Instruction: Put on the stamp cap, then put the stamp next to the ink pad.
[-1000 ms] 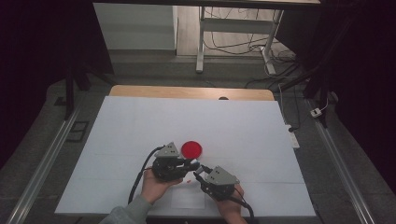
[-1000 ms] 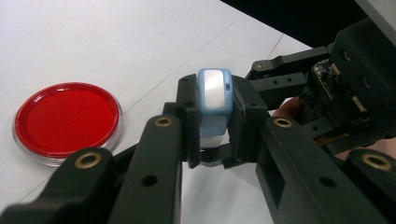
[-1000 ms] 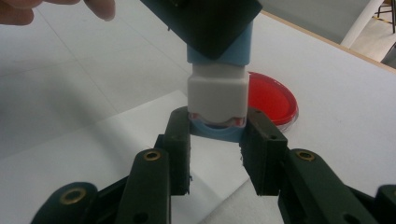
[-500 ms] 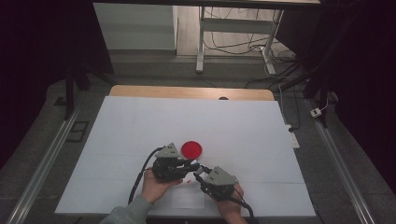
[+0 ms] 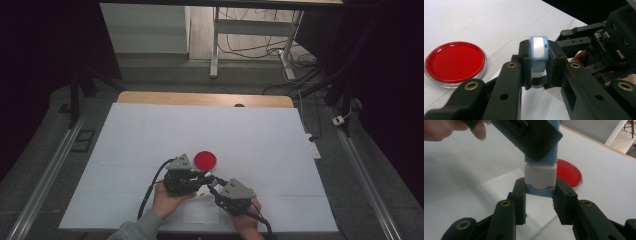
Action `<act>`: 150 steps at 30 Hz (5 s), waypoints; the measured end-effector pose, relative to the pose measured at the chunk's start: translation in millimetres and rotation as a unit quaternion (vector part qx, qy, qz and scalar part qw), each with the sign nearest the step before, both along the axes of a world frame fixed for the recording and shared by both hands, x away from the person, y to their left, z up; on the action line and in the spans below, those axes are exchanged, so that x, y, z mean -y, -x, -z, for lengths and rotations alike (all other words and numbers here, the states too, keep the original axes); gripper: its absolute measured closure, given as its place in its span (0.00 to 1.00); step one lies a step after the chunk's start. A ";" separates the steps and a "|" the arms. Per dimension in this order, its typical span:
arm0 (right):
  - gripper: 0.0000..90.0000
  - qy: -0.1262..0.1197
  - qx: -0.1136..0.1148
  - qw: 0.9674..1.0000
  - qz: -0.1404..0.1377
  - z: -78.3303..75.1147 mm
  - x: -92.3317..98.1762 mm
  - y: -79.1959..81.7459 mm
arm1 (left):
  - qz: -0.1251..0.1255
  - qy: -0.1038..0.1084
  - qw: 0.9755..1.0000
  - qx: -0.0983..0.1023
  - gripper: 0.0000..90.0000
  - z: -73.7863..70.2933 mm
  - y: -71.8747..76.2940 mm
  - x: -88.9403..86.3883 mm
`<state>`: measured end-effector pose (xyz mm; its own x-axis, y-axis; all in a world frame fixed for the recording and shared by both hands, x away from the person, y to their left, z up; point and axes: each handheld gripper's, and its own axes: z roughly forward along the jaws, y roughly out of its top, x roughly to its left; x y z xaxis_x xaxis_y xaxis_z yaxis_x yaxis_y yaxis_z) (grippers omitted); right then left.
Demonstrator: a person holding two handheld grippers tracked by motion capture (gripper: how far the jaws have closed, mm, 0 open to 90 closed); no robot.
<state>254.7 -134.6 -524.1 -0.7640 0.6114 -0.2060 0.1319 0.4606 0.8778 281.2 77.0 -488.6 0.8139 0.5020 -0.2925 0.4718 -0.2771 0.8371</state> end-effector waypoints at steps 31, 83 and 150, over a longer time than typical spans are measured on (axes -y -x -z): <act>0.71 0.024 0.010 0.999 -0.018 -0.1 0.6 -2.1 | -0.004 0.000 1.000 -0.003 0.84 -0.2 0.4 -1.2; 0.48 -0.020 -0.037 0.999 0.006 -7.1 46.0 -14.1 | -0.024 -0.002 1.000 0.011 0.84 -10.9 -1.7 -20.7; 0.49 -0.021 -0.060 0.995 0.080 -15.6 144.8 -20.3 | -0.125 -0.081 0.988 0.032 0.84 -7.1 -32.8 -69.1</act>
